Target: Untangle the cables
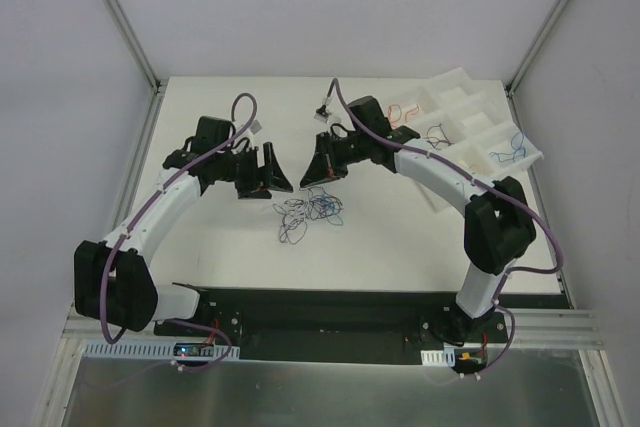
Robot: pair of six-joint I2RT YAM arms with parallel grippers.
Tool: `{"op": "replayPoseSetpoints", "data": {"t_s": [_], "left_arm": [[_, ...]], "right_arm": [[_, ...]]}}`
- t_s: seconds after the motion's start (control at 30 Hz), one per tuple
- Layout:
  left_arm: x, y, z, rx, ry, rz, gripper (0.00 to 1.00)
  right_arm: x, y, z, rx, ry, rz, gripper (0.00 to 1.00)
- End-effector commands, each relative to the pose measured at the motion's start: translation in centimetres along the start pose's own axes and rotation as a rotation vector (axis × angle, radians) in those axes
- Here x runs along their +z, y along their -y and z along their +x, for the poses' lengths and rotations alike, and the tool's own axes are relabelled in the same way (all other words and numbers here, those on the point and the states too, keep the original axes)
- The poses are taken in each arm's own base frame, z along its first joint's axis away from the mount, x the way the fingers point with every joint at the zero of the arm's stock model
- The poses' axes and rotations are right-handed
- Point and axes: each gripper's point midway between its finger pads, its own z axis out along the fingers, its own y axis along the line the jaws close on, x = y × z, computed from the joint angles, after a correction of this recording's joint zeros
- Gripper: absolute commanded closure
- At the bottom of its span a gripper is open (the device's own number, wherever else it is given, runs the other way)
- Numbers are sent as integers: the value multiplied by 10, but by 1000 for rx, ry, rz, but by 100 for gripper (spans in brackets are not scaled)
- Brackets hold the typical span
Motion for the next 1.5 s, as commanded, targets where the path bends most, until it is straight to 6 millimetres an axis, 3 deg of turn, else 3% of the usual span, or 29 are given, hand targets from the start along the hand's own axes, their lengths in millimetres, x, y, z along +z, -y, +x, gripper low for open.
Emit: {"op": "replayPoseSetpoints", "data": {"t_s": [0.0,0.2,0.47,0.6,0.73,0.9,1.0,1.1,1.23,1.47], "left_arm": [[5,42,-16,156,-14,201,25],[29,61,-1,189,-133,277,25],[48,64,-20,130,-93,273,20],[64,60,-16,96,-137,272,22],[85,43,0,53,-196,243,25],[108,2,22,3,-257,147,27],[114,-28,24,-31,-268,33,28],[112,-56,17,-97,-254,-48,28],[101,-74,2,-129,-221,-70,28],[73,-69,-22,-60,-158,-100,28]], "right_arm": [[-28,-51,-1,-50,3,-188,99],[-44,-83,-20,-60,70,-256,100],[-51,-103,-31,-52,97,-292,100],[-62,-121,-41,-72,125,-312,100],[-78,-151,-61,-111,178,-341,100],[-105,-192,-93,-176,273,-355,100],[-129,-224,-111,-217,334,-374,99],[-160,-260,-125,-283,407,-403,99],[-195,-280,-141,-319,508,-407,100],[-242,-300,-154,-351,636,-441,99]]}}
